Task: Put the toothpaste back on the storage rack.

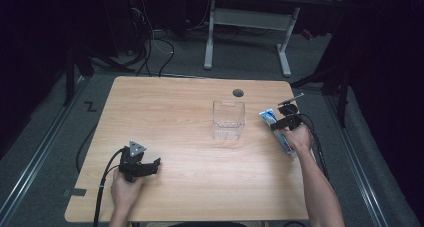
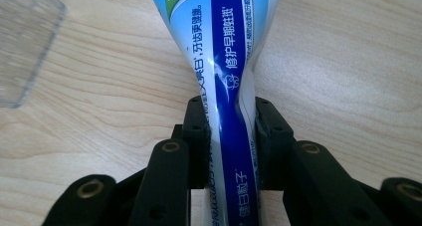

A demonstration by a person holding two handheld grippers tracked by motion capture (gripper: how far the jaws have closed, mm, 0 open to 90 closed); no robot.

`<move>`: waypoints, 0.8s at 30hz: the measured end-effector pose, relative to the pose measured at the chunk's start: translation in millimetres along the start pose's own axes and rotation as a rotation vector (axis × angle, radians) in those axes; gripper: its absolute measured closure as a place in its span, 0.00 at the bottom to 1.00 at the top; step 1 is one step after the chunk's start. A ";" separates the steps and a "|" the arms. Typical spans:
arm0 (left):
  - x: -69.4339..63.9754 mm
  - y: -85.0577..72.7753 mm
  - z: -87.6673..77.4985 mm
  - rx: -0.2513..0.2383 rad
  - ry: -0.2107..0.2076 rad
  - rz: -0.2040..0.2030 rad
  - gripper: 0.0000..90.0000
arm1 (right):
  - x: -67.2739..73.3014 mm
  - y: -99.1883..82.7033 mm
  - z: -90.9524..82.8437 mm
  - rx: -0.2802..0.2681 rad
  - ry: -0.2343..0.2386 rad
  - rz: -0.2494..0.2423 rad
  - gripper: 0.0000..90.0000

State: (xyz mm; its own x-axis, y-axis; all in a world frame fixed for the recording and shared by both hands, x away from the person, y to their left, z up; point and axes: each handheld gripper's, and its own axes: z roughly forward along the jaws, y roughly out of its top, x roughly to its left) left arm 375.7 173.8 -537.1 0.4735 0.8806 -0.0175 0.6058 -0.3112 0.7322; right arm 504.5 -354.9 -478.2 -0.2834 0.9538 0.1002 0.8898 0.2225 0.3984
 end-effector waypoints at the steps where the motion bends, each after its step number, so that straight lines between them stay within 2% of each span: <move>1: 0.0 0.0 0.0 0.000 0.000 0.000 0.20 | 0.3 -1.1 -1.8 -0.017 0.013 0.007 0.80; 4: 0.0 0.0 0.0 0.000 0.000 0.000 0.20 | -1.1 -4.9 -6.5 -0.041 0.046 0.015 0.80; 10: 0.0 0.0 0.0 0.000 0.000 0.000 0.20 | -1.5 -10.9 -15.3 -0.101 0.067 0.014 0.80; 11: 0.0 0.0 0.0 0.000 0.000 0.000 0.21 | -0.5 -13.1 -20.2 -0.129 0.068 0.007 0.80; 15: 0.0 0.0 0.0 0.000 0.000 0.000 0.21 | 1.0 -16.2 -27.9 -0.171 0.082 0.000 0.80; 16: 0.0 0.0 0.0 0.000 0.000 0.000 0.21 | 2.4 -18.2 -32.9 -0.195 0.101 -0.003 0.80; 24: 0.0 0.0 0.1 0.000 0.001 -0.001 0.21 | 11.1 -23.0 -44.5 -0.252 0.148 -0.033 0.80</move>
State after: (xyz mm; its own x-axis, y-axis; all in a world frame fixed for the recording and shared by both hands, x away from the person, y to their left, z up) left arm 375.7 173.8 -537.1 0.4726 0.8811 -0.0177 0.6060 -0.3103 0.7324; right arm 465.0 -358.4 -445.7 -0.3763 0.9028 0.2081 0.7675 0.1780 0.6158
